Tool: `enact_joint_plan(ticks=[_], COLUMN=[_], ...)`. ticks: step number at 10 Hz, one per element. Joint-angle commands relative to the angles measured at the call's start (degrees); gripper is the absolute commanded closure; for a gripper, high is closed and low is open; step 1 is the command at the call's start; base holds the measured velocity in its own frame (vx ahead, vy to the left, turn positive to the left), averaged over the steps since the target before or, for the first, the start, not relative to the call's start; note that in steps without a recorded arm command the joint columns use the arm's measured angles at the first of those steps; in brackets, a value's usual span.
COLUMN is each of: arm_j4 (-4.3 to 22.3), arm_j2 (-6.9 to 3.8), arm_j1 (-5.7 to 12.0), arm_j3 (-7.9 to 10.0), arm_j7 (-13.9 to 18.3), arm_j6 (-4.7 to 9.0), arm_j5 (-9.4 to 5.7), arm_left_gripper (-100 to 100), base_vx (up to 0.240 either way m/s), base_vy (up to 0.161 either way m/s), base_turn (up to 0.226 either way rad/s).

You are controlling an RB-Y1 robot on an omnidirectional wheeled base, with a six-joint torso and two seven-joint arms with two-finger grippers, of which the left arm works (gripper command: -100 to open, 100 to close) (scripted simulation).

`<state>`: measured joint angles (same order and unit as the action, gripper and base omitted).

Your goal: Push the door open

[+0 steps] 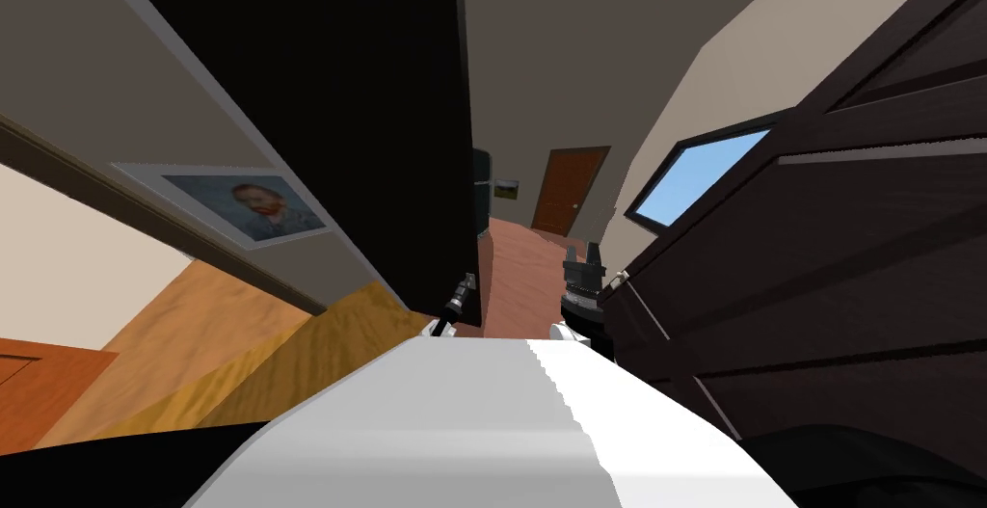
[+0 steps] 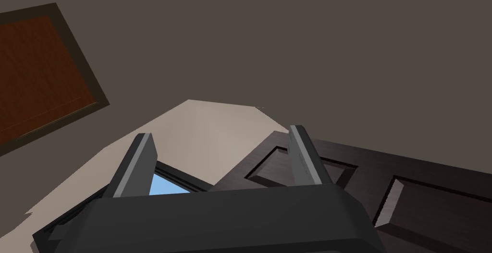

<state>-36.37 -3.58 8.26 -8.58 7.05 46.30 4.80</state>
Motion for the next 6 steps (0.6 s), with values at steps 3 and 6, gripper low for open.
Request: enact_joint_plan(ticks=[3, 6], arm_j4=[0.87, 1.58], arm_j2=[-1.03, -1.07], arm_j1=[1.08, 1.56], arm_j3=[2.85, 4.06], arm_j7=[-0.9, -1.27], arm_j6=[0.24, 0.15], arm_j5=[-1.51, -2.27], arm_left_gripper=[100, -100], base_vx=[0.167, 0.094], base_vy=[-0.092, -0.085], base_turn=[0.059, 0.09])
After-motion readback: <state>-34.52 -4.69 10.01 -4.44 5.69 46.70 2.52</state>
